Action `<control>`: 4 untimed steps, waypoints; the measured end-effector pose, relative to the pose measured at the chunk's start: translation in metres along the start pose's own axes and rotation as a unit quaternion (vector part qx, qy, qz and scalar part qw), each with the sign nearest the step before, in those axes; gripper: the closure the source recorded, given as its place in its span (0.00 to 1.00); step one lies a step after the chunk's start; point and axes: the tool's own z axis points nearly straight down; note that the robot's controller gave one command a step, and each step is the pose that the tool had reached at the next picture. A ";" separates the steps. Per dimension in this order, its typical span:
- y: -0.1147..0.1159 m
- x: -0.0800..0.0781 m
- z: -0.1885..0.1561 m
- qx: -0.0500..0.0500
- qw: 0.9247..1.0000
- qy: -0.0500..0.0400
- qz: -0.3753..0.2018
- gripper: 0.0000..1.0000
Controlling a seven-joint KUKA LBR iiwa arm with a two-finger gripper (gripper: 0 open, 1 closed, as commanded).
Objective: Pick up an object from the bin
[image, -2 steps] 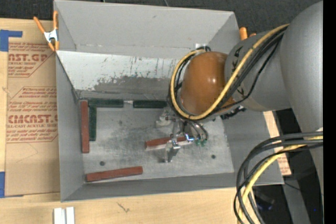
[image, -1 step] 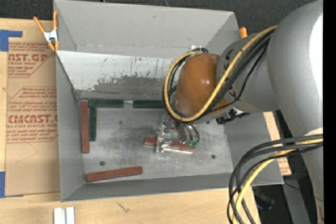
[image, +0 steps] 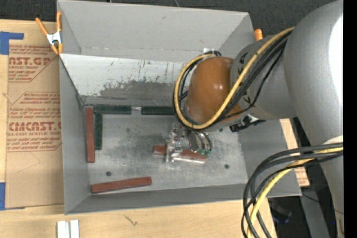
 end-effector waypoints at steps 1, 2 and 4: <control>0.000 0.003 -0.008 0.000 1.000 0.005 0.000 1.00; 0.001 0.003 -0.026 -0.001 1.000 0.007 0.000 1.00; 0.001 0.004 -0.047 -0.001 1.000 0.010 0.000 1.00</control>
Offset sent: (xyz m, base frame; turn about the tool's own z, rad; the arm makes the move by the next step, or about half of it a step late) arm 0.0001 -0.0001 0.0351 0.0000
